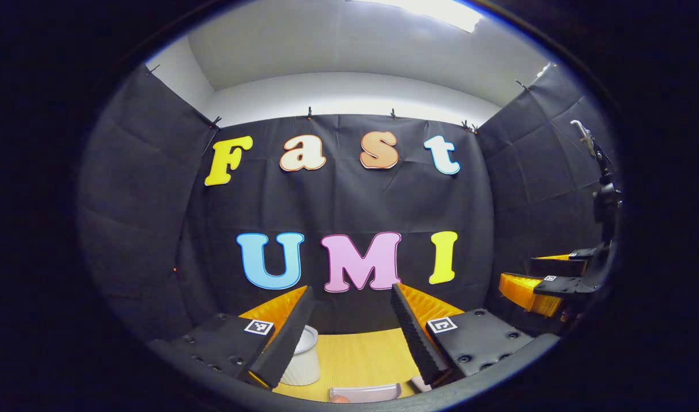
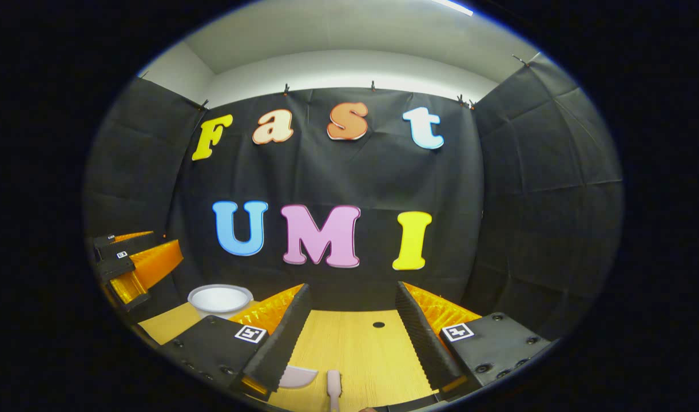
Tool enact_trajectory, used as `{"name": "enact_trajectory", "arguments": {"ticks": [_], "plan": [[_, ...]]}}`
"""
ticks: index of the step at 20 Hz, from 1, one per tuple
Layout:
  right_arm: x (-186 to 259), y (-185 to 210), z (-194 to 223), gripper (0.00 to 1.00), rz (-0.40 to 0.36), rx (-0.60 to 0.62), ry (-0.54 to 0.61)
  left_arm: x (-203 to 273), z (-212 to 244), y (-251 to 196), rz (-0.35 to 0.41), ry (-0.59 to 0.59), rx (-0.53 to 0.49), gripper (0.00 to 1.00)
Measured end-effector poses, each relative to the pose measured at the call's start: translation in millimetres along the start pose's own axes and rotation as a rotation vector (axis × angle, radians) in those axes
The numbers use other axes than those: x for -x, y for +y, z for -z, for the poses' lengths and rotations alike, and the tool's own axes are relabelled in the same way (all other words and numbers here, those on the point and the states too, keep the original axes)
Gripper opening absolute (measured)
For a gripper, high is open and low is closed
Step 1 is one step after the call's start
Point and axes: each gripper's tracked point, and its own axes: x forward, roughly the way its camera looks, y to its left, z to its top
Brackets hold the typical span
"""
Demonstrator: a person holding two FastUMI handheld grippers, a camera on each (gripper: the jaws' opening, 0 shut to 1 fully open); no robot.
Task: Pick up the small broom and dustpan from the desktop, sweep the trash into the dustpan with the broom, and then empty the trash into the garbage bin.
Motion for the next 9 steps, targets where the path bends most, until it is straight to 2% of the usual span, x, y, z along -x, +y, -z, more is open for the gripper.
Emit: {"name": "enact_trajectory", "arguments": {"ticks": [3, 4, 5, 6, 7, 8, 9], "plan": [[3, -2, -23, 0.9, -0.003, 0.036, -0.078, 1, 16, 12, -0.017, 0.037, 0.056, 0.8], [2, -2, -26, 0.94, -0.006, 0.038, -0.076, 6, 18, 22, -0.031, 0.055, 0.067, 0.8], [-2, -1, -32, 0.9, -0.008, 0.03, -0.081, 10, 20, 31, -0.035, 0.06, 0.082, 0.8], [-5, 0, -34, 0.94, -0.005, 0.02, -0.081, 14, 18, 42, -0.035, 0.062, 0.103, 0.8], [-8, -3, -31, 0.9, 0.006, 0.018, -0.077, 16, 16, 50, -0.029, 0.059, 0.12, 0.8], [-7, -6, -26, 0.94, 0.012, 0.013, -0.06, 13, 14, 56, -0.033, 0.064, 0.127, 0.8], [-6, -6, -24, 0.9, 0.01, 0.012, -0.053, 12, 15, 62, -0.052, 0.063, 0.125, 0.8]]}}
